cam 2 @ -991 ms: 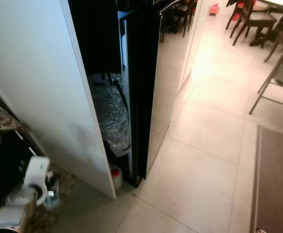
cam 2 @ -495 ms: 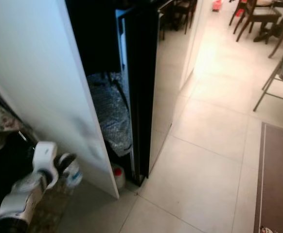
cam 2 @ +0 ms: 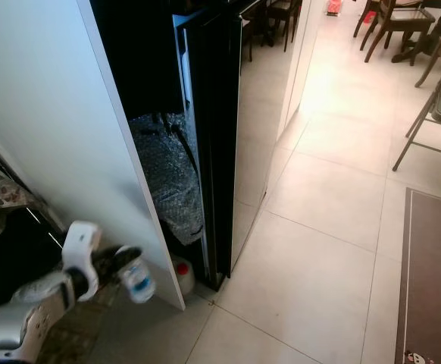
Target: Restocking fridge
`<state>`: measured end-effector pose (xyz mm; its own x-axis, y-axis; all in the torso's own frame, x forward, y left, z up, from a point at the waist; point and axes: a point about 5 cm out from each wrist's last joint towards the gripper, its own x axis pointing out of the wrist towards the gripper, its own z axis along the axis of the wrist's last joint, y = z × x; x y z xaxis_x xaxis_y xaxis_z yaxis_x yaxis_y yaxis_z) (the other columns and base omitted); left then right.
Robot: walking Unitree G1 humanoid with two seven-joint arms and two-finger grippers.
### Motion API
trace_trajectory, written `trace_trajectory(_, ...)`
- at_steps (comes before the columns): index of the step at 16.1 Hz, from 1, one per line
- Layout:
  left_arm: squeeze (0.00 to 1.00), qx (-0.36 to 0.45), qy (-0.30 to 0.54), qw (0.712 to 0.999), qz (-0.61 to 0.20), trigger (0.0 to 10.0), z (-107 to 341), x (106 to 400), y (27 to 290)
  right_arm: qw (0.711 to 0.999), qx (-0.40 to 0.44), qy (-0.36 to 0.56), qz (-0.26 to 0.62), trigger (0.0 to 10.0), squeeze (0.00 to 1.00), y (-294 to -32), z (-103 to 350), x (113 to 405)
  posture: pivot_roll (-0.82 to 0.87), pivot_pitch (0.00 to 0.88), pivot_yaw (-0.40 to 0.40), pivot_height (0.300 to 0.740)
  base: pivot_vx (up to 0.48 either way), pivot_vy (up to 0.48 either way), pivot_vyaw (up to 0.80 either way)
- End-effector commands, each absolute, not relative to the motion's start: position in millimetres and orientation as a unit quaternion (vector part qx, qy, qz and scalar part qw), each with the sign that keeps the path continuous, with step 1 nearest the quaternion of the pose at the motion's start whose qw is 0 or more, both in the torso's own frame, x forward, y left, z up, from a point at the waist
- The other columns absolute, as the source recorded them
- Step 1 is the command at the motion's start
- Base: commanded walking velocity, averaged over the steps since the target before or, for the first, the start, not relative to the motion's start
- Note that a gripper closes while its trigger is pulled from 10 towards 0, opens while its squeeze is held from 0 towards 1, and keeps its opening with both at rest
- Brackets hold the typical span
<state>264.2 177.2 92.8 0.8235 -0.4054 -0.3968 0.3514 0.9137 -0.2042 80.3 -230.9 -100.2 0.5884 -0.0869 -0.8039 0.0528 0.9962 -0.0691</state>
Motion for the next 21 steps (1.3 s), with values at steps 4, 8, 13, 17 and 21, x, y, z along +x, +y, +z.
trace_trajectory(4,0.0,-0.101,0.212,0.929,-0.287,10.0,110.9,259.5,132.2,0.968,-0.045,0.216,0.12,10.0,0.0,-233.7,15.1,278.1,0.05,0.0,0.029,0.74,0.0,0.0,0.0)
trace_trajectory(8,0.0,-0.105,0.208,0.925,-0.299,10.0,114.3,255.8,118.4,0.953,-0.043,0.192,0.231,10.0,0.0,-213.2,31.6,278.3,0.04,0.0,0.03,0.74,0.0,0.0,0.0)
trace_trajectory(13,0.0,-0.131,0.119,0.924,-0.34,10.0,143.0,261.3,103.1,0.901,-0.039,0.175,0.395,10.0,0.0,-199.7,65.7,258.5,0.04,0.0,0.027,0.74,0.0,0.0,0.0)
trace_trajectory(17,0.0,-0.162,0.053,0.924,-0.344,10.0,162.3,265.8,97.0,0.866,-0.021,0.188,0.463,10.0,0.0,-188.6,76.9,239.6,0.03,0.0,0.027,0.74,0.0,0.0,0.0)
trace_trajectory(21,0.0,-0.174,0.011,0.93,-0.325,10.0,174.1,273.1,97.8,0.839,0.005,0.187,0.511,10.0,0.0,-176.1,85.5,228.8,0.04,0.0,0.025,0.74,0.0,0.0,0.0)
